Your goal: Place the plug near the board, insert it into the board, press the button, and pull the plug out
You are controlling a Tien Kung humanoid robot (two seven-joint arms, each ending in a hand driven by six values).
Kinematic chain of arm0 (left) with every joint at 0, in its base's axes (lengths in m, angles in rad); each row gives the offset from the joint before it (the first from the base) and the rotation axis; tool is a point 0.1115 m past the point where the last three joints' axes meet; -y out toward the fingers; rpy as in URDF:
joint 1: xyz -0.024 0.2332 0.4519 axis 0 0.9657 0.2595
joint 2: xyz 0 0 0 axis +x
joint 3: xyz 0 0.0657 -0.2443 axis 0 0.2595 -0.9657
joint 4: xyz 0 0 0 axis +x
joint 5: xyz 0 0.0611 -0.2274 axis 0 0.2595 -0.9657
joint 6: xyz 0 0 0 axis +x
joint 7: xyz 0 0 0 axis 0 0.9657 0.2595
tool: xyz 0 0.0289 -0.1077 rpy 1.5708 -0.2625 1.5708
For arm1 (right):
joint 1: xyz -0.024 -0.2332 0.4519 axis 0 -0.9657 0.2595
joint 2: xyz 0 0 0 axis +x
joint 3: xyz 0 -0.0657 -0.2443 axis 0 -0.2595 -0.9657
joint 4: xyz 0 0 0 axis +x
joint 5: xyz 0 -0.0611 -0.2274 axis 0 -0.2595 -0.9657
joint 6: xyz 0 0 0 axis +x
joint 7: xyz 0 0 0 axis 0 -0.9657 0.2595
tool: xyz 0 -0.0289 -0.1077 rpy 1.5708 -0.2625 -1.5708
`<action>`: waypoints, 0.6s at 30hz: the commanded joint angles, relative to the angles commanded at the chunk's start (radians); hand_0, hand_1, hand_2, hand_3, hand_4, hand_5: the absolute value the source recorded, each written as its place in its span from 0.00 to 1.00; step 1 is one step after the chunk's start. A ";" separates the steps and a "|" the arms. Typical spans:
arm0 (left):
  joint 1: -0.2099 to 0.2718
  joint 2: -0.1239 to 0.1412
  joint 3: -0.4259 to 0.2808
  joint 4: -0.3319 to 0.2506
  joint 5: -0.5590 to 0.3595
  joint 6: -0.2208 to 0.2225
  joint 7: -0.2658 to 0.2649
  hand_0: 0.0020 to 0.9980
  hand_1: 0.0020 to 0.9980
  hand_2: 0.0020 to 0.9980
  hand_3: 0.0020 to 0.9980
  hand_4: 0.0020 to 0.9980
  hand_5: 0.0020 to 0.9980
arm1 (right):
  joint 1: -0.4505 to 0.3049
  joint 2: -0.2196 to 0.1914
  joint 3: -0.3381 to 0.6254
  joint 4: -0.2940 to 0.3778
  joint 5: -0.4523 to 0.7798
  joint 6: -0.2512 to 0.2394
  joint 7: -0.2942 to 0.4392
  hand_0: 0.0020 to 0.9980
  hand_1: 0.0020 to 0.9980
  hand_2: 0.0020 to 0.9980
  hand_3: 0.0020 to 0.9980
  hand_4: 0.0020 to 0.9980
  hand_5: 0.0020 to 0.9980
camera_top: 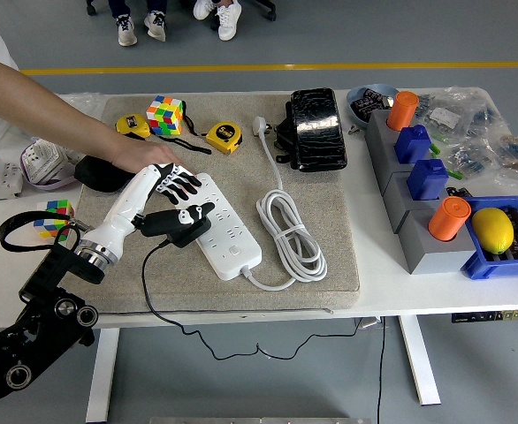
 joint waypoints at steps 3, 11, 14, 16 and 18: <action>-0.005 -0.005 0.005 0.021 0.113 -0.006 0.048 0.64 0.70 0.68 0.70 1.00 0.46 | 0.002 -0.001 -0.002 0.000 0.000 0.000 0.000 0.48 0.58 0.53 0.51 0.85 0.35; -0.020 -0.015 0.028 0.077 0.209 0.013 0.165 0.59 0.68 0.67 0.70 1.00 0.45 | 0.001 -0.003 -0.002 0.001 0.000 0.000 0.000 0.48 0.58 0.53 0.51 0.85 0.35; -0.023 -0.019 0.033 0.090 0.233 0.017 0.203 0.49 0.61 0.61 0.68 1.00 0.42 | 0.000 -0.003 -0.002 0.001 -0.001 0.000 0.000 0.48 0.58 0.53 0.51 0.85 0.35; -0.025 -0.022 0.037 0.099 0.246 0.016 0.220 0.49 0.61 0.61 0.68 1.00 0.42 | 0.000 -0.003 -0.001 0.001 -0.002 0.000 0.000 0.48 0.58 0.53 0.51 0.85 0.35; -0.027 -0.024 0.038 0.104 0.253 0.014 0.228 0.49 0.61 0.61 0.68 1.00 0.42 | 0.000 -0.002 0.004 0.002 -0.006 -0.001 0.000 0.48 0.58 0.53 0.51 0.85 0.35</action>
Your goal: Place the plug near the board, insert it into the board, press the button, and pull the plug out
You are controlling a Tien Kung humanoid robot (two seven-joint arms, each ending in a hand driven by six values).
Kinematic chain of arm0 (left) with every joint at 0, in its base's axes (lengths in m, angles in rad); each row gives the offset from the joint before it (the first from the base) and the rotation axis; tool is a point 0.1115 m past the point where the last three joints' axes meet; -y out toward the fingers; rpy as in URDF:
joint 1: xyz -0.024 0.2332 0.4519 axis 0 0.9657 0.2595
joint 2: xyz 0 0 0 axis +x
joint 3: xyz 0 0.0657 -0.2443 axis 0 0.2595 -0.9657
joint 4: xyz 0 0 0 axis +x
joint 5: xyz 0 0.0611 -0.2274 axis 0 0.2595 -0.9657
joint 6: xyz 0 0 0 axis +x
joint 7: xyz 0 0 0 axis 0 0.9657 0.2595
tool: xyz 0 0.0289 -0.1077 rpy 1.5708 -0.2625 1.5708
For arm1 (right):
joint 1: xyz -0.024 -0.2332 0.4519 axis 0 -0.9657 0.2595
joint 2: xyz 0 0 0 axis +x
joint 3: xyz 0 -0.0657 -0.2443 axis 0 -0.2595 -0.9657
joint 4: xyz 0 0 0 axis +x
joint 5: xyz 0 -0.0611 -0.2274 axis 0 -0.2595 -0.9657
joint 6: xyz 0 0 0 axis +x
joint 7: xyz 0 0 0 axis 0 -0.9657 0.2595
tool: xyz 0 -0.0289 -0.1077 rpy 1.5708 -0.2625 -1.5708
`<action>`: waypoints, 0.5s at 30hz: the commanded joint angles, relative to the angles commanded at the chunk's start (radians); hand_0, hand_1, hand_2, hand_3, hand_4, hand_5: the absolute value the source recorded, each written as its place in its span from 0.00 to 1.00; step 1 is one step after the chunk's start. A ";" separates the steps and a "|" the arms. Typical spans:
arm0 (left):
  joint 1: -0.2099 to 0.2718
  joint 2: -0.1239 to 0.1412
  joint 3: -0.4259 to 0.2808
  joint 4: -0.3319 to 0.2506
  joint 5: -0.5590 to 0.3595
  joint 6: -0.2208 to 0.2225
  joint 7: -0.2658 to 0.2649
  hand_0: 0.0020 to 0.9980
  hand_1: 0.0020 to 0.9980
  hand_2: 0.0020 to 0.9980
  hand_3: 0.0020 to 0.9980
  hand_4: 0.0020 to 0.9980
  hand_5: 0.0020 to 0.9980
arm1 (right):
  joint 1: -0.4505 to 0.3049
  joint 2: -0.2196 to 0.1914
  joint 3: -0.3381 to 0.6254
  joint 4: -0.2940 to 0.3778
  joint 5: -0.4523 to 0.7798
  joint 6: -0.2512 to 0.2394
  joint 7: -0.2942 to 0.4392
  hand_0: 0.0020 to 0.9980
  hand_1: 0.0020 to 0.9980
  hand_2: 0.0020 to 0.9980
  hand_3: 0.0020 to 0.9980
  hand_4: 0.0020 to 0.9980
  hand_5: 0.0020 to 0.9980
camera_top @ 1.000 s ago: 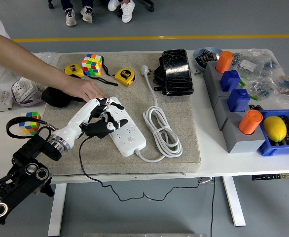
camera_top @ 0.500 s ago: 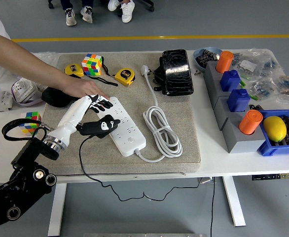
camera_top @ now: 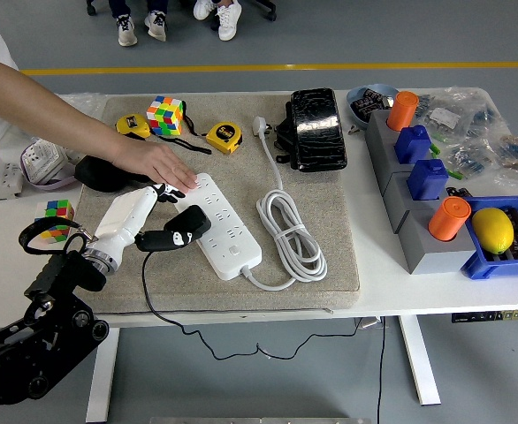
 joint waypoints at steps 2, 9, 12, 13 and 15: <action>-0.002 -0.003 0.000 0.006 0.003 -0.013 0.019 0.38 0.51 0.52 0.57 1.00 0.24 | -0.001 0.000 0.006 0.001 -0.006 0.000 0.000 0.48 0.58 0.53 0.51 0.85 0.35; -0.008 -0.010 0.010 0.014 0.001 0.003 0.007 0.30 0.41 0.49 0.53 0.98 0.15 | -0.002 0.002 0.016 0.002 -0.011 -0.001 0.001 0.48 0.58 0.53 0.51 0.85 0.35; -0.011 -0.013 0.016 0.021 0.008 0.011 0.001 0.30 0.41 0.49 0.53 0.98 0.15 | -0.002 0.002 0.018 0.002 -0.011 -0.001 0.001 0.48 0.58 0.53 0.51 0.85 0.35; -0.012 -0.014 0.018 0.024 0.007 0.012 0.000 0.30 0.41 0.49 0.53 0.98 0.15 | -0.002 0.002 0.019 0.002 -0.012 -0.002 0.002 0.48 0.58 0.53 0.51 0.85 0.35; -0.013 -0.015 0.020 0.026 0.005 0.015 -0.002 0.28 0.38 0.47 0.54 0.86 0.04 | -0.002 0.002 0.022 0.003 -0.014 -0.002 0.002 0.48 0.58 0.53 0.51 0.85 0.35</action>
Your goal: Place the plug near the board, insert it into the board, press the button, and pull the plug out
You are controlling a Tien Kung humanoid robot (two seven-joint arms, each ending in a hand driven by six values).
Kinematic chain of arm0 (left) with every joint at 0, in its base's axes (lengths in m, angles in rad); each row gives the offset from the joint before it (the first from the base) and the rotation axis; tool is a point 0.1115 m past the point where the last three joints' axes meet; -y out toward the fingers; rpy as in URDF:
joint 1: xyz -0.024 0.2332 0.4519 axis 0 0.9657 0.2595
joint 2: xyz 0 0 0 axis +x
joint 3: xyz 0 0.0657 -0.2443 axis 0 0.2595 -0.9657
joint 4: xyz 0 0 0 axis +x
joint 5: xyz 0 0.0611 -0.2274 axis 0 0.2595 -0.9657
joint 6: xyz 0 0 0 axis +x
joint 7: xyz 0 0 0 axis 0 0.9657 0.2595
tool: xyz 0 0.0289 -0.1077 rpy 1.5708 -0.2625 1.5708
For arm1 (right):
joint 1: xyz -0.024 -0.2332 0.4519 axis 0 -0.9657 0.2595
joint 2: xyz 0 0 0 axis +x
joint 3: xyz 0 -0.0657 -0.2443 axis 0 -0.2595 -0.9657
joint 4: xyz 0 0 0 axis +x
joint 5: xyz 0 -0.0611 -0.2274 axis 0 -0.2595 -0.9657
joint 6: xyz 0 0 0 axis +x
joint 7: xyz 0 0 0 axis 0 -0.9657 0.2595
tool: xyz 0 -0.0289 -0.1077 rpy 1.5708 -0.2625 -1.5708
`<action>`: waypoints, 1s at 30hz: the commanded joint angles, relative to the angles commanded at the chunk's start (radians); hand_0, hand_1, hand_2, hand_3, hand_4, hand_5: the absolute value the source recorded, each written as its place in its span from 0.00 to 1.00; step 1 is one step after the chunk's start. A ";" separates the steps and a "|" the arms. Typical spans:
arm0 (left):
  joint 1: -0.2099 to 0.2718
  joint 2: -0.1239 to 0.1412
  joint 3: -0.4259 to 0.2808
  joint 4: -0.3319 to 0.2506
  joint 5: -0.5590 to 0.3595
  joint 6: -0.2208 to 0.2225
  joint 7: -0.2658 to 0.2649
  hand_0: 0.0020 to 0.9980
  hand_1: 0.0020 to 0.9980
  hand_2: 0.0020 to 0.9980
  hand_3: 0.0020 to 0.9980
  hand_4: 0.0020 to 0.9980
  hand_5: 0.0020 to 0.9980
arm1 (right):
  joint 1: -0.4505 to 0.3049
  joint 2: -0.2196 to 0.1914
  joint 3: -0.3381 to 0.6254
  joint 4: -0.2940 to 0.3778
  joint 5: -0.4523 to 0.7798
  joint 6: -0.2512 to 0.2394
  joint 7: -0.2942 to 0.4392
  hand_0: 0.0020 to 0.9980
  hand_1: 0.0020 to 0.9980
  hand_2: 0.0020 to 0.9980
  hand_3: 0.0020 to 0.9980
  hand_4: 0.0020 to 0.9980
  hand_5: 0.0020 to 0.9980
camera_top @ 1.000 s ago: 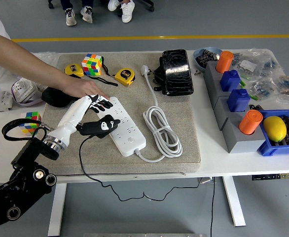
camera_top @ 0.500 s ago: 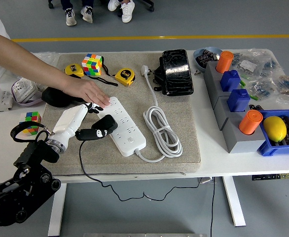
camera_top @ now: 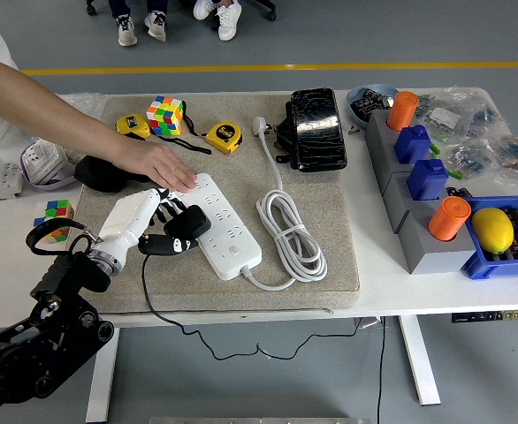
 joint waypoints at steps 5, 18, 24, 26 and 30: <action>-0.001 -0.001 0.003 0.005 -0.026 0.018 -0.026 0.27 0.38 0.45 0.53 0.81 0.00 | 0.000 0.000 0.000 0.000 -0.001 0.000 0.001 0.48 0.58 0.53 0.51 0.85 0.35; 0.028 0.016 -0.036 -0.008 -0.114 0.080 -0.172 0.27 0.37 0.45 0.53 0.80 0.00 | 0.000 0.002 0.002 0.000 -0.002 0.000 0.001 0.48 0.58 0.53 0.51 0.85 0.35; 0.051 0.031 -0.085 0.000 -0.125 0.104 -0.216 0.27 0.37 0.44 0.53 0.79 0.00 | 0.000 0.002 0.002 0.000 -0.002 0.001 0.000 0.48 0.58 0.53 0.51 0.85 0.35; 0.055 0.035 -0.097 0.016 -0.115 0.101 -0.210 0.27 0.37 0.44 0.53 0.79 0.00 | 0.000 0.002 0.002 0.000 -0.002 0.000 0.000 0.48 0.58 0.53 0.51 0.85 0.35; 0.059 0.039 -0.109 0.048 -0.103 0.090 -0.191 0.28 0.40 0.45 0.54 0.81 0.00 | 0.000 0.003 0.002 0.000 -0.002 0.001 0.000 0.48 0.58 0.53 0.51 0.85 0.35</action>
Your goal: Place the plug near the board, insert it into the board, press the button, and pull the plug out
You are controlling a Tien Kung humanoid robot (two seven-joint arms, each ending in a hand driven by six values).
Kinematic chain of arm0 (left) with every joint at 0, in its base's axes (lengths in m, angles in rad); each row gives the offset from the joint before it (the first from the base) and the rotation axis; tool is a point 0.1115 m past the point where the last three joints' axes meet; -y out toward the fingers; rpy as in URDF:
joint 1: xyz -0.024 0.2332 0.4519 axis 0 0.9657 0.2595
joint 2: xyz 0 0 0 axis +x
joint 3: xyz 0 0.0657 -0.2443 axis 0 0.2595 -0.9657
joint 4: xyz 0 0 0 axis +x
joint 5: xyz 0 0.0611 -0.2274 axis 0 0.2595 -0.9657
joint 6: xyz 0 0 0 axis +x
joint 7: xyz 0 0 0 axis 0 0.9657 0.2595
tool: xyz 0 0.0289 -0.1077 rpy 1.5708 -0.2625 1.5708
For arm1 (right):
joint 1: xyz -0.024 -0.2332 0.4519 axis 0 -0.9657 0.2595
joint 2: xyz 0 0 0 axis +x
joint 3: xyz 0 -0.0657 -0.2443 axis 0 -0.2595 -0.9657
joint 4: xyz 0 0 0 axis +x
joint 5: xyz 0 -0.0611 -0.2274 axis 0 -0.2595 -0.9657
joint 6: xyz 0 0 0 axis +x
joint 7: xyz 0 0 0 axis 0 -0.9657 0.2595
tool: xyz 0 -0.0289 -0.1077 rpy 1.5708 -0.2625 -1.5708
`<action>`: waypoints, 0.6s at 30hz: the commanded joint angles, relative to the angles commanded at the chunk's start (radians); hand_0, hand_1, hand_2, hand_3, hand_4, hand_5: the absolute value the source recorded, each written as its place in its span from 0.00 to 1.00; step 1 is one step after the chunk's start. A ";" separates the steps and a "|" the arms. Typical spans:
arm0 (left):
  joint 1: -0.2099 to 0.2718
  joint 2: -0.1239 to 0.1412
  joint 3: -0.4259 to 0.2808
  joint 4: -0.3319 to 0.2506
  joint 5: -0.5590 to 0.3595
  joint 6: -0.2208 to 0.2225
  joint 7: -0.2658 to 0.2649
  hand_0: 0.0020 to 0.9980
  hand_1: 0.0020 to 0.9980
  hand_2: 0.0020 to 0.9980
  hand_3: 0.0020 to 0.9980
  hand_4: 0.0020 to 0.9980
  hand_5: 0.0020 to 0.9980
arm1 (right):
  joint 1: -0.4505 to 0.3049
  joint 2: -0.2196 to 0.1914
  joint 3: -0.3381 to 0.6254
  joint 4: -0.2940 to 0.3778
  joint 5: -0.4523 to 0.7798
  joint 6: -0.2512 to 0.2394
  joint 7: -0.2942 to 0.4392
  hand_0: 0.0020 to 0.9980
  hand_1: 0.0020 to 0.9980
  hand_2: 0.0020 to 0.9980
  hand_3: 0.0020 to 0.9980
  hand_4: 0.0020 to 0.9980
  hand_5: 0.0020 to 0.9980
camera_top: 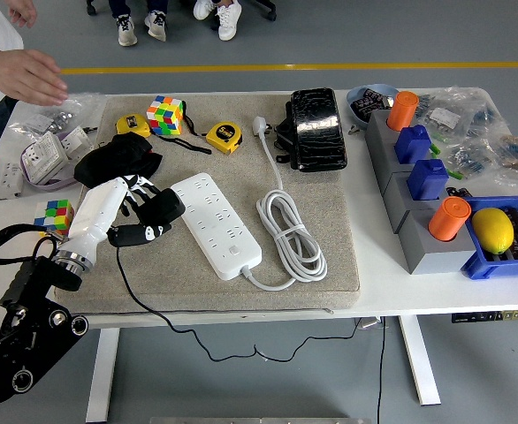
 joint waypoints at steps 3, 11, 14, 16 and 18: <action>0.002 -0.002 -0.003 0.024 0.000 -0.014 0.008 0.28 0.40 0.45 0.54 0.81 0.00 | -0.001 0.000 -0.001 0.000 0.000 0.000 0.000 0.48 0.58 0.53 0.51 0.85 0.35; 0.005 -0.002 -0.006 0.039 0.012 -0.039 0.023 0.38 0.48 0.52 0.55 0.97 0.18 | 0.000 0.000 0.000 0.000 -0.002 0.000 -0.001 0.48 0.58 0.53 0.51 0.85 0.35; 0.005 -0.001 -0.007 0.042 0.012 -0.042 0.027 0.63 0.70 0.70 0.76 1.00 0.39 | 0.001 0.000 -0.001 0.000 -0.002 0.000 -0.001 0.48 0.58 0.53 0.51 0.85 0.35; 0.006 -0.001 -0.008 0.044 0.011 -0.046 0.031 0.63 0.70 0.70 0.76 1.00 0.39 | 0.001 0.000 -0.002 0.000 -0.002 0.000 -0.001 0.48 0.58 0.53 0.51 0.85 0.35; 0.008 0.001 -0.009 0.043 0.013 -0.048 0.032 0.72 0.80 0.78 0.86 1.00 0.55 | 0.002 0.000 -0.003 0.000 -0.002 0.000 -0.001 0.48 0.58 0.53 0.51 0.85 0.35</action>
